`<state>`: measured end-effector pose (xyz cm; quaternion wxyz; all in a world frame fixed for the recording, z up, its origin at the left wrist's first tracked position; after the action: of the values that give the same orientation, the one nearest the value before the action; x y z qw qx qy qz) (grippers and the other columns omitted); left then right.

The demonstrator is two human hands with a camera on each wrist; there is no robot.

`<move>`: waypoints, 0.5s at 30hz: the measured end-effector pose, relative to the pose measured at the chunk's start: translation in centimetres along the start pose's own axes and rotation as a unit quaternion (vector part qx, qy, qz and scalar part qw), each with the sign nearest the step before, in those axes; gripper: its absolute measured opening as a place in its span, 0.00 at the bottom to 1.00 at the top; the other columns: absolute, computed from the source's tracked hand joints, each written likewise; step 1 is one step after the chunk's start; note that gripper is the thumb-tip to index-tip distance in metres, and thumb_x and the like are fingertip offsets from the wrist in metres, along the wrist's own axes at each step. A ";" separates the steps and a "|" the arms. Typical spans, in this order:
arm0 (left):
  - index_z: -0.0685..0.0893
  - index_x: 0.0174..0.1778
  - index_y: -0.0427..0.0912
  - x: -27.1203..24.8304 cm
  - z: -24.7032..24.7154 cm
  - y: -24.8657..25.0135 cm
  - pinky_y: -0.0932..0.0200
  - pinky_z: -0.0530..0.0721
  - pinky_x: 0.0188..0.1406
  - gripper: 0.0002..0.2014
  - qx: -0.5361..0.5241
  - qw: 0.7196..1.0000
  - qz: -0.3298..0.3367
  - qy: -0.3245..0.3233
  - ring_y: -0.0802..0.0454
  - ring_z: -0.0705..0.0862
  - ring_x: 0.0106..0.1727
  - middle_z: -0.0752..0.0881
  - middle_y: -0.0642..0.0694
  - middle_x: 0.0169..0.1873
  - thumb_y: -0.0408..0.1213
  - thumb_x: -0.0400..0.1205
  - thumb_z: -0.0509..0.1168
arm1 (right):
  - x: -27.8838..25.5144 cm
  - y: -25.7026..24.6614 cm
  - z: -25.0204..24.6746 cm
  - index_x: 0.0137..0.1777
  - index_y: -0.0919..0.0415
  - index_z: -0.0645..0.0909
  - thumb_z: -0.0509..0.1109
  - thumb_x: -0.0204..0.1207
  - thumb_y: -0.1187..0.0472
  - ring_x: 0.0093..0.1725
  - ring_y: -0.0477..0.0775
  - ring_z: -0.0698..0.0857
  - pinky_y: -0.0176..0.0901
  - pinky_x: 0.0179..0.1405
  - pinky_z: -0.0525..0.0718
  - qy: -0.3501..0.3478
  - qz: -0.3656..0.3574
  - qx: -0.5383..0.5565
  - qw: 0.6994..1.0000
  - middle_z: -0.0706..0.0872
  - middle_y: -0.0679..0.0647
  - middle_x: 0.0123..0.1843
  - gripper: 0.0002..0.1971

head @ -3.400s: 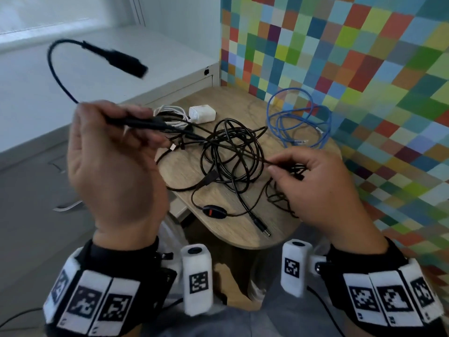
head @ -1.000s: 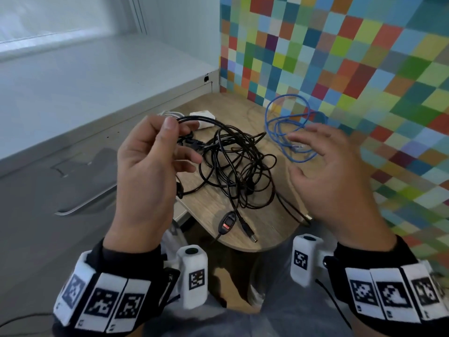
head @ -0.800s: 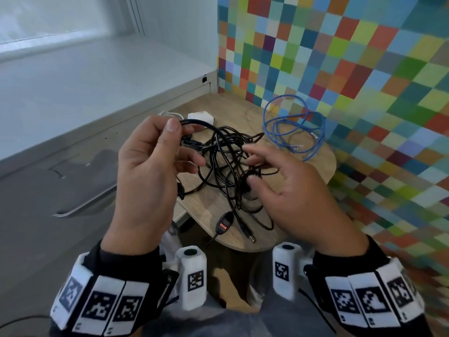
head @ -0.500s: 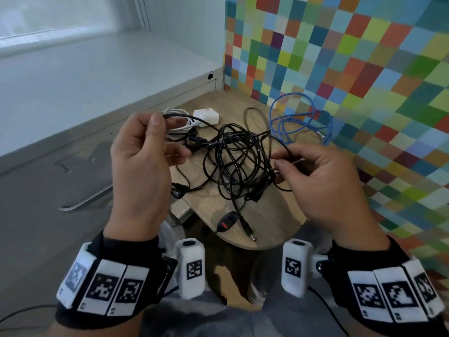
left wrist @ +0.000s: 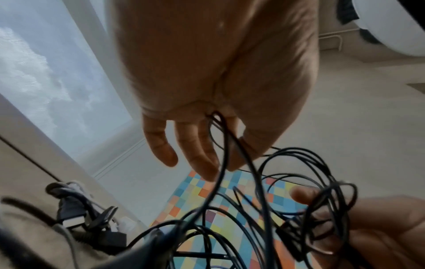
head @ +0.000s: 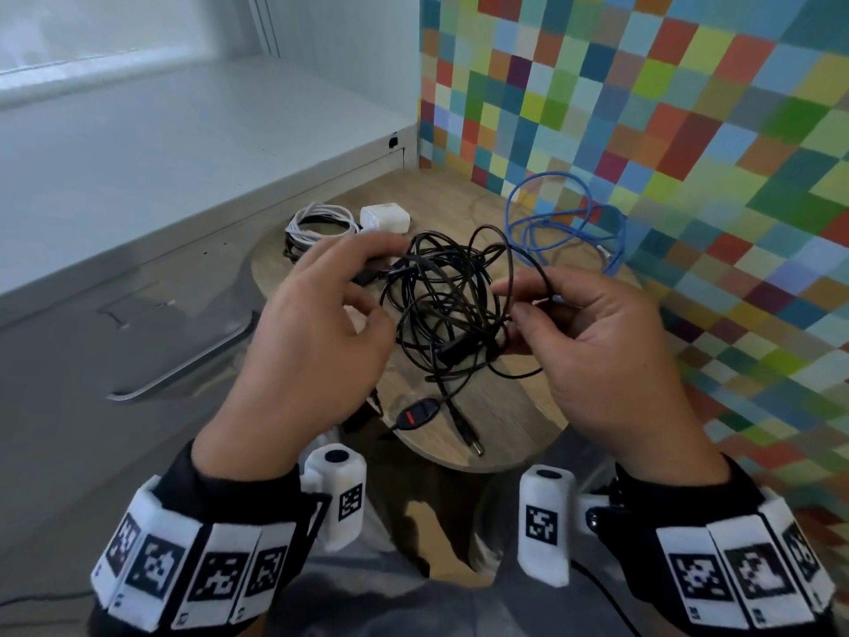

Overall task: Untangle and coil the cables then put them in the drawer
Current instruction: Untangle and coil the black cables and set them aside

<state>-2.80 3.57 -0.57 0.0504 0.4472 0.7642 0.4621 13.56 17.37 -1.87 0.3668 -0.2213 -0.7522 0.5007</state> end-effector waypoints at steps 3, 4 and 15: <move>0.87 0.53 0.60 -0.3 0.1 1.1 0.61 0.84 0.56 0.13 0.019 0.999 0.032 -0.007 0.61 0.87 0.53 0.89 0.63 0.47 0.42 0.75 0.77 | -0.1 -0.4 -0.3 0.50 0.50 0.91 0.69 0.83 0.75 0.39 0.48 0.93 0.41 0.43 0.92 0.018 -0.005 0.000 1.000 0.93 0.48 0.44 0.17; 0.87 0.50 0.59 -0.4 0.1 1.3 0.64 0.83 0.56 0.11 0.020 0.999 0.037 -0.008 0.63 0.87 0.54 0.89 0.63 0.45 0.46 0.74 0.78 | -0.1 -0.5 -0.4 0.50 0.50 0.90 0.69 0.83 0.75 0.40 0.49 0.93 0.42 0.43 0.93 0.027 -0.012 -0.003 1.000 0.93 0.49 0.45 0.17; 0.91 0.44 0.62 -0.7 0.8 0.3 0.38 0.73 0.74 0.15 0.155 0.977 0.046 -0.138 0.61 0.79 0.63 0.85 0.69 0.50 0.64 0.76 0.63 | -0.5 -2.0 -2.7 0.46 0.47 0.88 0.68 0.79 0.76 0.41 0.57 0.91 0.62 0.42 0.92 0.150 -0.130 -0.035 0.980 0.91 0.48 0.44 0.20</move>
<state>-1.83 3.70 -1.08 0.0641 0.5434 0.7908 0.2743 16.02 17.81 0.44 0.5291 -0.2071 -0.7281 0.3834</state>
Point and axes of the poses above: each hand's wrist, its own x-axis towards the middle knuckle, its own z-axis out of the palm, y = z × x, the point moved 6 cm from there along x, towards the middle knuckle
